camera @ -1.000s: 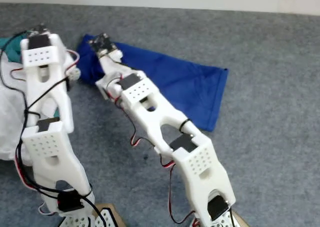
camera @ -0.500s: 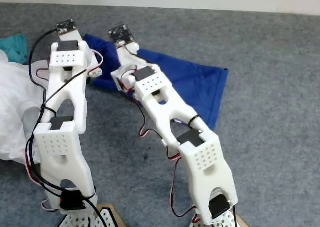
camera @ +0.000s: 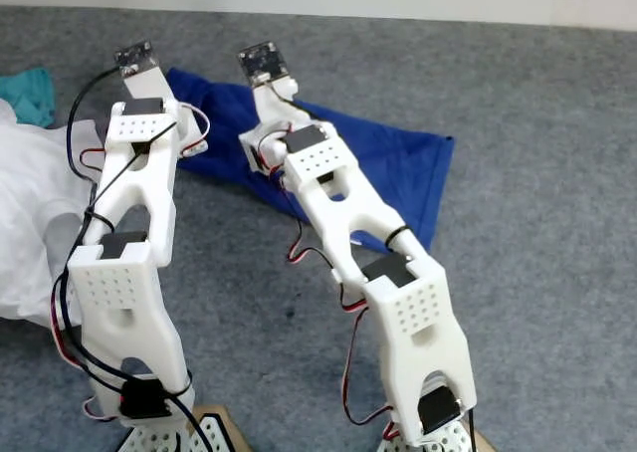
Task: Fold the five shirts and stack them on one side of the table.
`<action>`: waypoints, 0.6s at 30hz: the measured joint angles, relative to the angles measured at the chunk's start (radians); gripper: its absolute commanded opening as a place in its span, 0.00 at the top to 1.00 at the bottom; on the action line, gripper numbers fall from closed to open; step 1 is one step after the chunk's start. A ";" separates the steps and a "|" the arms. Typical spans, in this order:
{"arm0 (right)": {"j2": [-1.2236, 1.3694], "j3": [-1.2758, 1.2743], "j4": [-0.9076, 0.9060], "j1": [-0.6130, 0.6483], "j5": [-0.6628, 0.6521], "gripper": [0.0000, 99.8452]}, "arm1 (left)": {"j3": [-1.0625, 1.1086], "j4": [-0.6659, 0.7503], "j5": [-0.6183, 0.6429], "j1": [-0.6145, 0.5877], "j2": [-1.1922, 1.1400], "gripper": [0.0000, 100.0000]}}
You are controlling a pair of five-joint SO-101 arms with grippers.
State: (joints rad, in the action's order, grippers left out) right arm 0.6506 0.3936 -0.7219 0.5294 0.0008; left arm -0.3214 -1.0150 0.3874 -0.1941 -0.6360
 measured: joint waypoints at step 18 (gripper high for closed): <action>-0.083 -0.011 -0.126 0.009 0.025 0.99 | 0.000 0.005 0.000 0.066 0.157 0.99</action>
State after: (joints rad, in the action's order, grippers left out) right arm 0.5677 0.3828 -0.8477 0.5386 0.0253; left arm -0.3214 -1.0104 0.3874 -0.1281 -0.4795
